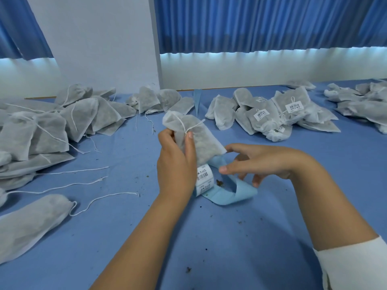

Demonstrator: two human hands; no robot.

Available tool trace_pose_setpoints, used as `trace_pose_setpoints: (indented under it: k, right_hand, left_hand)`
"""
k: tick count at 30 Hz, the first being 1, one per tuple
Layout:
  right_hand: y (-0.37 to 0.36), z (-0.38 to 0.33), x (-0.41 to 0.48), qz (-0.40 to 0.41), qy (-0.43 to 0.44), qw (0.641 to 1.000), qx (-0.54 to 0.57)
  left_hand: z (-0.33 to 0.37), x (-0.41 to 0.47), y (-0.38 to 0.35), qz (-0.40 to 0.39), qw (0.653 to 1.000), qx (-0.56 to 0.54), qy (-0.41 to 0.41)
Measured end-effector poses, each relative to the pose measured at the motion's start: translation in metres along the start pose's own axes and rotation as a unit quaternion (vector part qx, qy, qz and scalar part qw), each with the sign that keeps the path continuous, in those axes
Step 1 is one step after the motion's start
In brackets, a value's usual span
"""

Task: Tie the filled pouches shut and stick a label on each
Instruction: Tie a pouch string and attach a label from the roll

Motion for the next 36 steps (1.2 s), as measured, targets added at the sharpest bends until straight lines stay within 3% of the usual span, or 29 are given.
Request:
trace_pose_setpoints:
  k: [4, 8, 10, 16, 23, 27, 30, 33, 36]
  right_hand:
    - [-0.014, -0.006, -0.002, -0.045, 0.029, 0.991, -0.124]
    - [-0.029, -0.007, 0.012, -0.005, 0.012, 0.96, -0.278]
    - [-0.037, -0.011, 0.017, 0.01, 0.019, 0.953, -0.303]
    - [-0.026, -0.038, 0.016, 0.153, 0.107, 0.948, -0.256]
    - [-0.027, -0.011, 0.0, -0.017, 0.014, 0.952, -0.305]
    - [-0.025, -0.007, -0.001, -0.01, 0.002, 0.94, -0.342]
    - [-0.013, -0.016, -0.001, 0.058, 0.049, 0.943, -0.324]
    - [-0.002, -0.039, -0.006, 0.149, 0.159, 0.939, -0.267]
    - [-0.001, -0.055, -0.013, 0.182, 0.246, 0.93, -0.204]
  left_hand:
    - [-0.025, 0.012, -0.002, 0.006, 0.996, -0.023, 0.084]
    - [-0.056, 0.02, -0.006, 0.007, 0.98, -0.066, 0.19]
    - [-0.063, 0.021, -0.008, 0.006, 0.973, -0.083, 0.214]
    - [-0.059, 0.02, -0.009, 0.009, 0.977, -0.081, 0.198]
    - [-0.055, 0.02, -0.008, 0.012, 0.979, -0.074, 0.189]
    - [-0.058, 0.02, -0.007, 0.013, 0.977, -0.078, 0.197]
    - [-0.057, 0.02, -0.007, 0.012, 0.977, -0.078, 0.198]
    - [-0.058, 0.02, -0.007, 0.012, 0.977, -0.077, 0.197]
    - [-0.058, 0.02, -0.011, 0.002, 0.979, -0.072, 0.189]
Point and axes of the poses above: each hand's wrist, its own x-axis towards the middle knuckle, its own y-axis out of the back of the hand, z = x × y, the point moved 8 cm from there along x, towards the middle knuckle, and after that the axes turned 1 degree about -x, right-handed, at the moved point
